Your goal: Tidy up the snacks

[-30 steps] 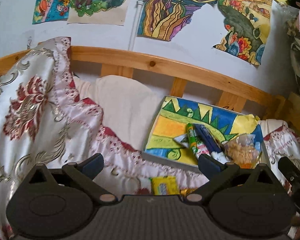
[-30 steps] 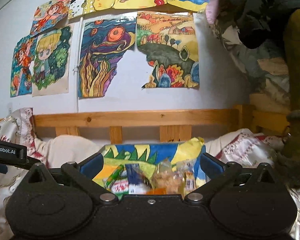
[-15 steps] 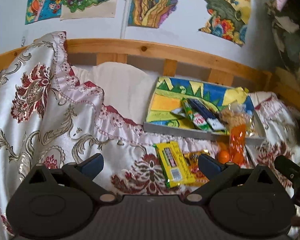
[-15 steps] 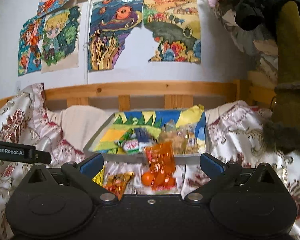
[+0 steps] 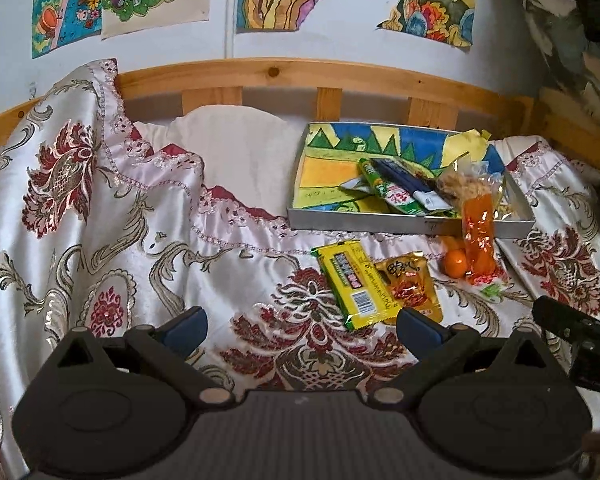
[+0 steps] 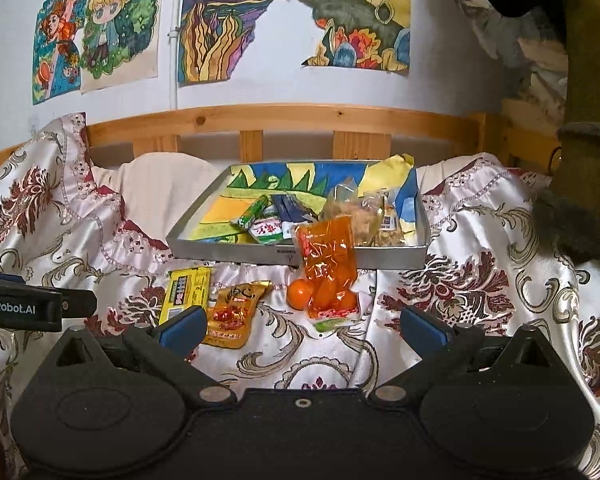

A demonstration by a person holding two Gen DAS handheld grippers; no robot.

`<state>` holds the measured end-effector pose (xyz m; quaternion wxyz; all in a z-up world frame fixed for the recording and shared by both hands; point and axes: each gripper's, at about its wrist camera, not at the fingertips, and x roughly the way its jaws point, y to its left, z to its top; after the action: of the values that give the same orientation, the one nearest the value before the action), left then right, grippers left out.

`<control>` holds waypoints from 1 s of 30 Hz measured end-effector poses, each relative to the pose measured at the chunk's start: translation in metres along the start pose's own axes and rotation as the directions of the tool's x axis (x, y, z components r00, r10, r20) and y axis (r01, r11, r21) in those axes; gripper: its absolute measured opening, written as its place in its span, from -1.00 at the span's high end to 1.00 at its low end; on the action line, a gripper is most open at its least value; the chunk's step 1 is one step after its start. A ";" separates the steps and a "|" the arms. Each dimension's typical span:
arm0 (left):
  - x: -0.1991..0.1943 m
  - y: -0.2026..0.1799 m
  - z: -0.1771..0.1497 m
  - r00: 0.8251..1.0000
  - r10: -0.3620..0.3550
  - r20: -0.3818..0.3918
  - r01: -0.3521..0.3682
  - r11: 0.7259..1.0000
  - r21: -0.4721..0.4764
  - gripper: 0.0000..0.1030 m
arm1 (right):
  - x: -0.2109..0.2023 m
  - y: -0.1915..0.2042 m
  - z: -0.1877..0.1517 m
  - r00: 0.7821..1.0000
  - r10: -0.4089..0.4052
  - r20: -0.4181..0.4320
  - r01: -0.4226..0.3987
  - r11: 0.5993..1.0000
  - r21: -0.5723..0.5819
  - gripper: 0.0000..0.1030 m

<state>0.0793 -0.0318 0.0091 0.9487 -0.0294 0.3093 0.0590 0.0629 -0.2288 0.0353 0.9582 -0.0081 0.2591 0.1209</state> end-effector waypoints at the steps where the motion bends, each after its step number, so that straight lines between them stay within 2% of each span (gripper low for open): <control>1: 0.001 0.000 0.000 1.000 0.006 -0.003 -0.006 1.000 -0.002 -0.99 | 0.000 0.000 0.000 1.000 0.000 -0.001 0.000 1.000 0.001 -0.99; 10: 0.003 0.002 -0.001 1.000 0.030 -0.009 -0.030 0.999 -0.027 -0.99 | 0.003 -0.002 0.001 1.000 0.004 -0.013 -0.004 1.000 0.014 -0.99; 30: 0.009 -0.004 -0.001 0.999 0.035 -0.001 -0.035 0.999 -0.031 -0.99 | 0.009 -0.005 0.002 0.999 0.011 -0.038 -0.009 0.999 0.044 -0.99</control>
<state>0.0863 -0.0353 0.0028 0.9469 -0.0386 0.3090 0.0803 0.0724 -0.2317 0.0323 0.9524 0.0121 0.2800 0.1198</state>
